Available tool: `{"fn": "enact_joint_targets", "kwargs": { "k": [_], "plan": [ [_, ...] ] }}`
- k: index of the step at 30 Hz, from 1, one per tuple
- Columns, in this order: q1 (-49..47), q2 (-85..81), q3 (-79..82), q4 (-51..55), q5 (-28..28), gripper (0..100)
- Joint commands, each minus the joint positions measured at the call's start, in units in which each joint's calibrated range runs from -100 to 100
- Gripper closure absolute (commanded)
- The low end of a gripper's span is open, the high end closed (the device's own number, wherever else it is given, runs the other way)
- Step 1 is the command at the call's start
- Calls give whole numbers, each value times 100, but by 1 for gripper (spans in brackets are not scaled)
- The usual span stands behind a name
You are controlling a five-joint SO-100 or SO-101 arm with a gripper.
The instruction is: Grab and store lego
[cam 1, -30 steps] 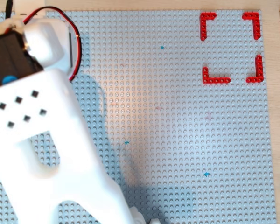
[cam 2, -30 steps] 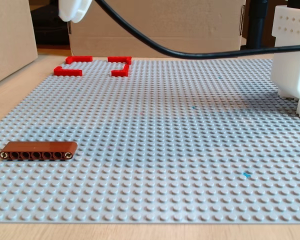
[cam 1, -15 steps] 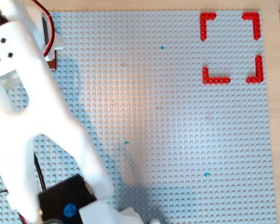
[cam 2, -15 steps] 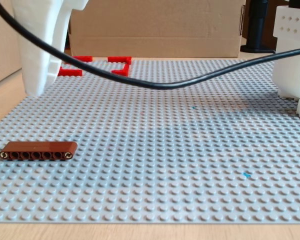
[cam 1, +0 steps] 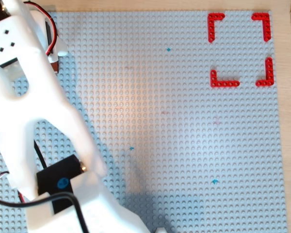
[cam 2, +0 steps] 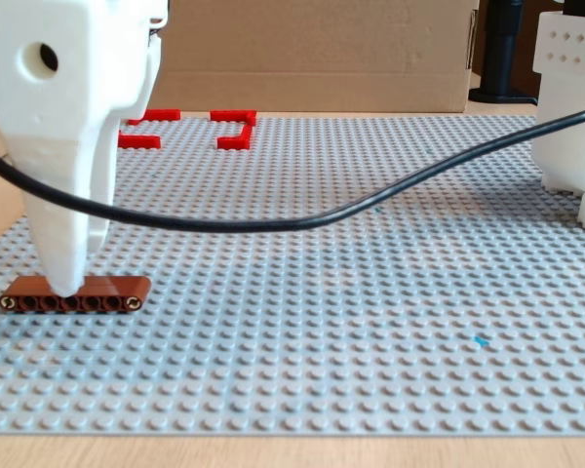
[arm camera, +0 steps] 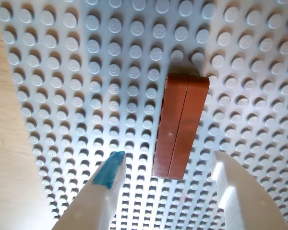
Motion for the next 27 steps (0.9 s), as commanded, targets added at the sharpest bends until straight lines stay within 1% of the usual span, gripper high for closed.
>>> {"fn": "enact_joint_targets", "kwargs": {
  "k": [1, 4, 7, 11, 13, 16, 18, 23, 27],
  "plan": [
    [-44, 14, -299, -142, 21, 80],
    [-44, 99, -299, -176, 21, 80],
    [-52, 285, -299, -429, 27, 80],
    [-59, 429, -299, -464, 27, 85],
    [-44, 438, -299, -447, 32, 89],
    [-37, 438, -299, -490, 136, 100],
    [-37, 438, -299, -499, 136, 98],
    [-37, 421, -317, -481, 136, 98],
    [-37, 421, -852, -63, 136, 98]
  ]
}}
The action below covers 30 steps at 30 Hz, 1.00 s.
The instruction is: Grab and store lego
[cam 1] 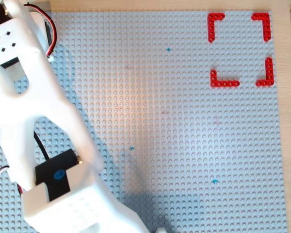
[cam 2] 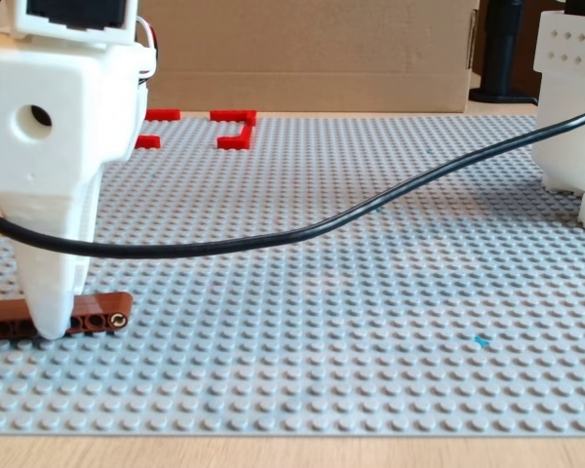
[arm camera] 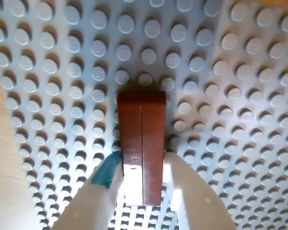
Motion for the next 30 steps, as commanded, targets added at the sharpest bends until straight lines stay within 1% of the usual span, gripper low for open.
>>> {"fn": "enact_joint_targets", "kwargs": {
  "k": [1, 5, 13, 17, 21, 25, 30],
  "plan": [
    [-37, -51, -772, 466, 13, 98],
    [-22, -34, -1925, 1355, 2, 98],
    [82, -42, -3949, 2775, -71, 98],
    [186, -51, -4457, 2784, -50, 98],
    [364, -178, -4520, 2784, -18, 98],
    [794, -423, -4321, 2784, 243, 98],
    [1566, -830, -3967, 2784, 619, 98]
  ]
}}
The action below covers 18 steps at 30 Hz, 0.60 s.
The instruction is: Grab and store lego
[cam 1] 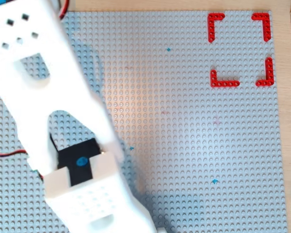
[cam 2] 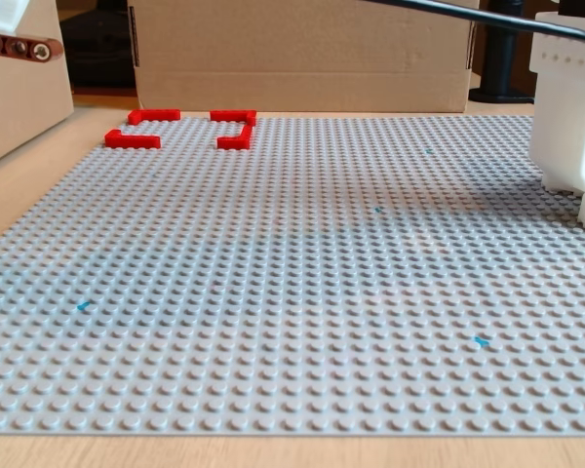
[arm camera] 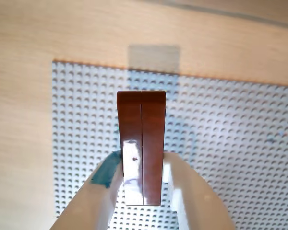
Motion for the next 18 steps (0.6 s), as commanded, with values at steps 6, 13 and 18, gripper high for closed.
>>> {"fn": "enact_joint_targets", "kwargs": {
  "k": [6, 13, 18],
  "plan": [
    [1450, -1009, 543, 43, 716, 98],
    [2333, -1212, 1487, 43, 1196, 98],
    [2800, -1170, 1895, -44, 1426, 98]
  ]
}}
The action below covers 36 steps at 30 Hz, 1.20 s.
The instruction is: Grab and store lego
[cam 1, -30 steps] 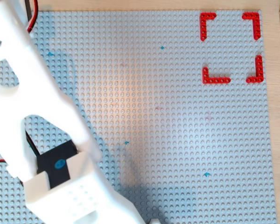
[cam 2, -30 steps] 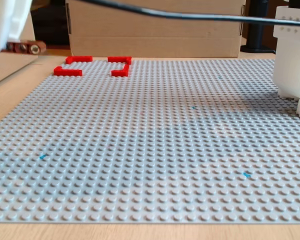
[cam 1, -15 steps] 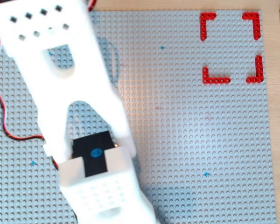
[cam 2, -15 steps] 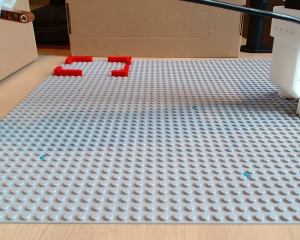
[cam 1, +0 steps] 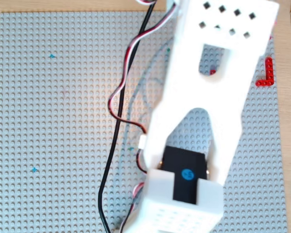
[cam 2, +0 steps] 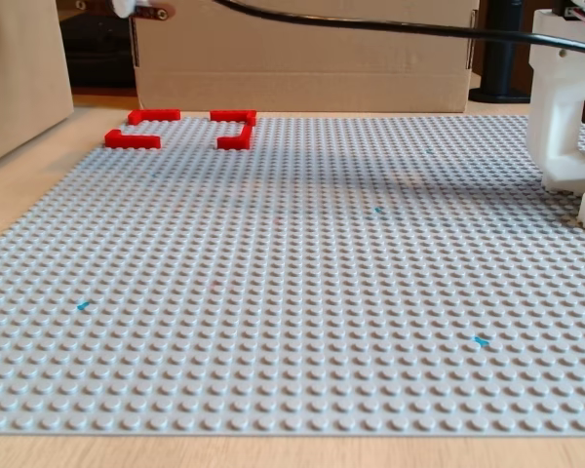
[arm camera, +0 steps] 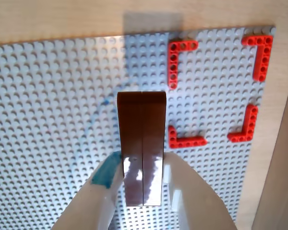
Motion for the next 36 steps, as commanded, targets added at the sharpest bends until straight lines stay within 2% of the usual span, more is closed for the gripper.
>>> {"fn": "enact_joint_targets", "kwargs": {
  "k": [1, 9, 14, 21, 36],
  "plan": [
    [327, -361, 184, -53, 132, 98],
    [942, -353, 1300, -837, 435, 98],
    [1039, -353, 2189, -1953, 602, 98],
    [1180, -234, 2997, -2920, 602, 98],
    [1172, 561, 2988, -3512, 796, 97]
  ]
}}
